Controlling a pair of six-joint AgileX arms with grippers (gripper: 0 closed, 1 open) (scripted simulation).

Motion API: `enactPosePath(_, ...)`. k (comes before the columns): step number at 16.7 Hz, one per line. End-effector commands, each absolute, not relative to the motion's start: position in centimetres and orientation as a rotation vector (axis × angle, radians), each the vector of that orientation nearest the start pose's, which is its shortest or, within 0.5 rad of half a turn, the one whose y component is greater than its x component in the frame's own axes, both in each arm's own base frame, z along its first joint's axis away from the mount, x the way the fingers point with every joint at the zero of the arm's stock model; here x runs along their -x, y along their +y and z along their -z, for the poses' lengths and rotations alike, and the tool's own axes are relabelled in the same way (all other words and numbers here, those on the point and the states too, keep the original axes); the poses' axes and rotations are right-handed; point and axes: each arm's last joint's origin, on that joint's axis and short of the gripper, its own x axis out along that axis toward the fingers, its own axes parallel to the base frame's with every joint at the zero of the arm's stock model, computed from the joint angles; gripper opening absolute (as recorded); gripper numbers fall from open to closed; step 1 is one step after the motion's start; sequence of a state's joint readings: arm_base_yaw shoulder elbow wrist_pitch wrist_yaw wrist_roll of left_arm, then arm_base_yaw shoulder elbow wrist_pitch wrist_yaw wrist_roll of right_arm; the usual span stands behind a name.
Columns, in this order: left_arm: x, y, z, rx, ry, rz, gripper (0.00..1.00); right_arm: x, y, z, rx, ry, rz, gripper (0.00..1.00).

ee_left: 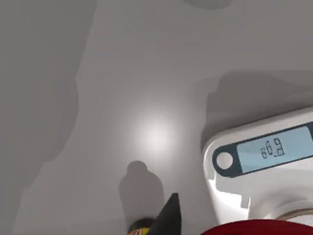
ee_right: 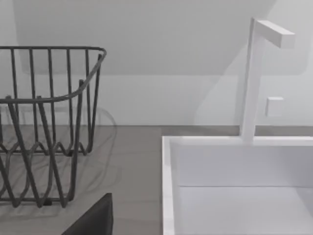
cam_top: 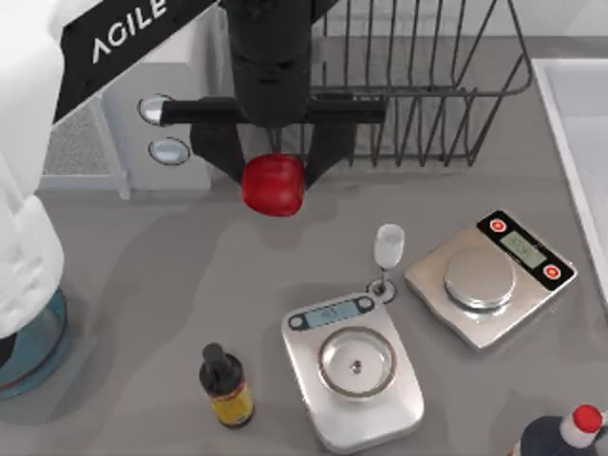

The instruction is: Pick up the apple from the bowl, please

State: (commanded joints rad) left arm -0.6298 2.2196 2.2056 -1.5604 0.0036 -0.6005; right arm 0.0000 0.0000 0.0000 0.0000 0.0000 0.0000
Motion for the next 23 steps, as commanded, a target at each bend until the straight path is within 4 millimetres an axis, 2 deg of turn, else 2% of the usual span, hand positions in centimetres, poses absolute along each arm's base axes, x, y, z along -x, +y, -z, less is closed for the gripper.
enactPosePath(3, -35.4, -25.1, -25.2, -0.016, 1.571, 0.017, 0.0, -10.6, -0.1, -16.0, 0.0, 0.0, 0.0, 1.0)
enactPosePath(8, -35.7, -24.9, -18.8, -0.009, 1.568, 0.008, 0.0, -10.6, -0.1, -16.0, 0.0, 0.0, 0.0, 1.0)
enactPosePath(10, -35.5, -24.8, -16.8, -0.01, 1.569, 0.008, 0.0, -10.6, -0.1, -16.0, 0.0, 0.0, 0.0, 1.0)
enactPosePath(12, -35.2, -25.0, -15.9, -0.015, 1.571, 0.015, 0.0, -10.6, -0.1, -16.0, 0.0, 0.0, 0.0, 1.0)
enactPosePath(16, -35.1, -25.0, -15.9, -0.016, 1.571, 0.016, 0.0, -10.6, -0.1, -16.0, 0.0, 0.0, 0.0, 1.0)
enactPosePath(23, -35.1, -25.0, -15.9, -0.016, 1.571, 0.016, 0.53, -10.6, -0.1, -16.0, 0.0, 0.0, 0.0, 1.0)
